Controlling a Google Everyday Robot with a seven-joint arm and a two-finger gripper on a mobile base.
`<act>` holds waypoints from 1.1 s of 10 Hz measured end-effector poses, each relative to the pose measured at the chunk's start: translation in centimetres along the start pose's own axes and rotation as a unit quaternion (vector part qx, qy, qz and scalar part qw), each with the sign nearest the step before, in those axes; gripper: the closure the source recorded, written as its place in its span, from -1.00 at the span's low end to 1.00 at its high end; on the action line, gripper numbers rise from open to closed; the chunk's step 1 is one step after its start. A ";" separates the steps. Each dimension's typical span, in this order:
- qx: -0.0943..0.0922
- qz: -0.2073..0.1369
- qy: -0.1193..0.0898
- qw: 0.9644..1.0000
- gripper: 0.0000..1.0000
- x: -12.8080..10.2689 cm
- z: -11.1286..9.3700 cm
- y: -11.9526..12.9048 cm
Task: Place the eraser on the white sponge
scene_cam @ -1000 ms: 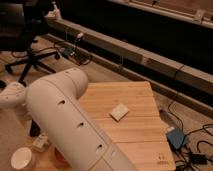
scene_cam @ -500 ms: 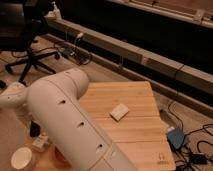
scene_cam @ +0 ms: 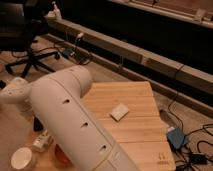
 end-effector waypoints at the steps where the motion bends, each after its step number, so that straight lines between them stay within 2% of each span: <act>1: -0.001 0.013 -0.010 1.000 0.54 -0.8 -1.3 -1.4; 3: -0.005 0.053 -0.035 0.998 0.54 -2.5 -4.4 -5.7; 5: -0.008 0.106 -0.052 0.993 0.54 -3.0 -7.0 -11.7; 8: -0.009 0.177 -0.055 0.983 0.54 -0.7 -8.2 -19.9; 11: -0.010 0.235 -0.049 0.971 0.54 3.2 -8.5 -26.4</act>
